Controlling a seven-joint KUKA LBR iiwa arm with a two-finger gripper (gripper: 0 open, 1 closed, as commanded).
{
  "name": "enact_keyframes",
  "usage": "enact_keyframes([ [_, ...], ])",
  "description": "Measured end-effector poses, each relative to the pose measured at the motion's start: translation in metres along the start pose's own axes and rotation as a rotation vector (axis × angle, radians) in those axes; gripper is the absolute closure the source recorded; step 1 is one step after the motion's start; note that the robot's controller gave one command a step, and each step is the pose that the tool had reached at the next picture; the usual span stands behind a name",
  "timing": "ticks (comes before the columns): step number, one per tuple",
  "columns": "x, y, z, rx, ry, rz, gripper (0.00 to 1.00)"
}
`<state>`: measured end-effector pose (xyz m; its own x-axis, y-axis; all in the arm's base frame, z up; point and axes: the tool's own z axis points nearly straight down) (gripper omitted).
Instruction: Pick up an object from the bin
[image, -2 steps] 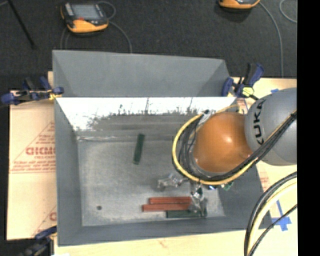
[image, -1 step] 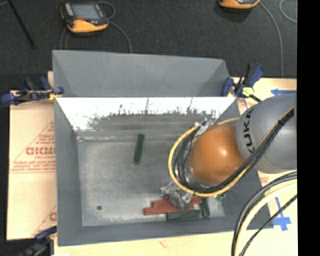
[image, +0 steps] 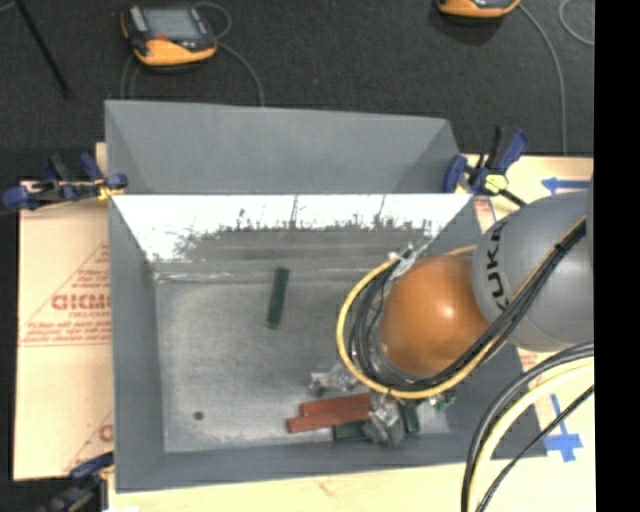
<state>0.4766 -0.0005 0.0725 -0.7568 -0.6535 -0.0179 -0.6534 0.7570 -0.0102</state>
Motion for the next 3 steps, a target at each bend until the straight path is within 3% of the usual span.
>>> enact_keyframes([
  [1,-0.006,-0.004,-0.004,0.015,-0.023,0.002,1.0],
  [2,-0.006,-0.004,-0.004,0.015,-0.023,0.001,1.0],
  [3,0.002,-0.009,-0.051,-0.009,0.015,-0.005,1.0],
])
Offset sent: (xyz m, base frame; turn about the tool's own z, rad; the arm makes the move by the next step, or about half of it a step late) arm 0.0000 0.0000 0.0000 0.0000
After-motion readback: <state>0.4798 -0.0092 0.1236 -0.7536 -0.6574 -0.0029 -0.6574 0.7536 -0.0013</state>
